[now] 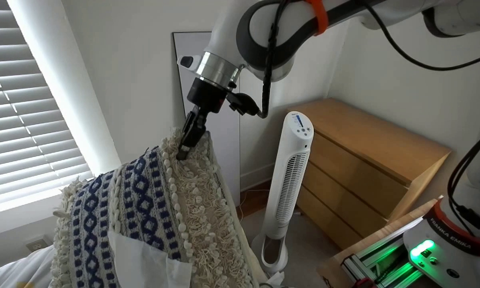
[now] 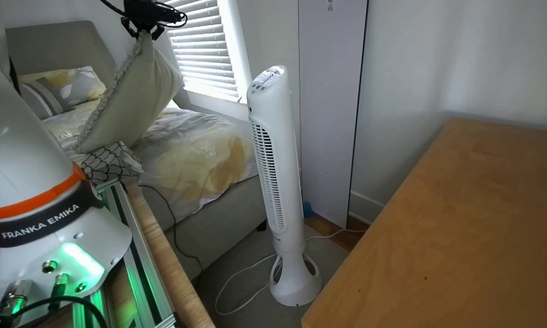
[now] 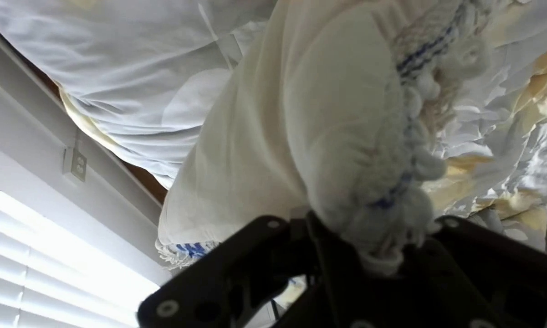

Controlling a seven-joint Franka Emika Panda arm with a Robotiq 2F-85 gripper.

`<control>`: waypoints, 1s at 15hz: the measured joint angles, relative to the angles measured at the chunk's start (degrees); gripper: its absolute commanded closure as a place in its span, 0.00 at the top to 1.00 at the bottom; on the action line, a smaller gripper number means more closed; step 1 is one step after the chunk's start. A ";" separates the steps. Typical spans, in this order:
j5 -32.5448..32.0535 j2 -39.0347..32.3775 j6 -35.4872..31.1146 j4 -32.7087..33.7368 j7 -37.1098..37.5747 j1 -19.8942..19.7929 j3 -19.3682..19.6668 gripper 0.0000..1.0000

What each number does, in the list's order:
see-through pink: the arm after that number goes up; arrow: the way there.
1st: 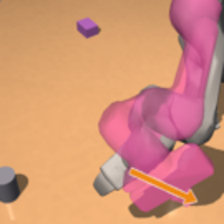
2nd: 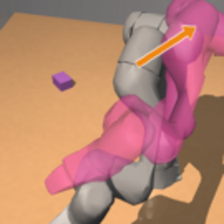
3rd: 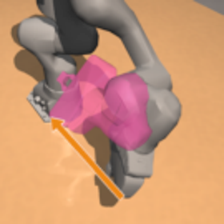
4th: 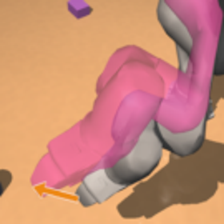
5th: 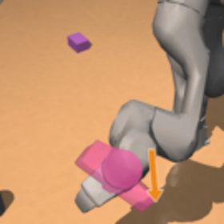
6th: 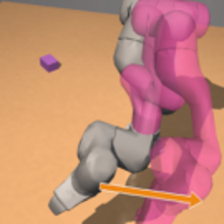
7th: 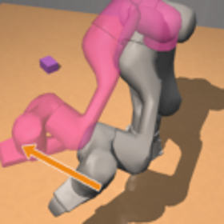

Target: Move the pillow from the bed to the table

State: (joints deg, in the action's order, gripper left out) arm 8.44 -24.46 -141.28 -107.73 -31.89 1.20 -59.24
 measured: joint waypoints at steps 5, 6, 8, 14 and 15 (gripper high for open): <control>-1.01 -1.43 1.46 3.33 -1.10 6.47 4.56 0.04; -1.01 -1.97 1.47 4.15 -1.14 7.60 5.36 0.04; -0.39 -3.46 1.40 5.85 -1.16 9.27 6.24 0.04; 3.74 -13.20 1.16 15.94 -2.68 14.69 6.32 0.04; 3.52 -14.17 1.17 17.75 -2.07 16.11 7.01 0.04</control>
State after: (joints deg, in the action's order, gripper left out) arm 11.97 -38.63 -140.12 -89.97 -33.96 17.32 -52.23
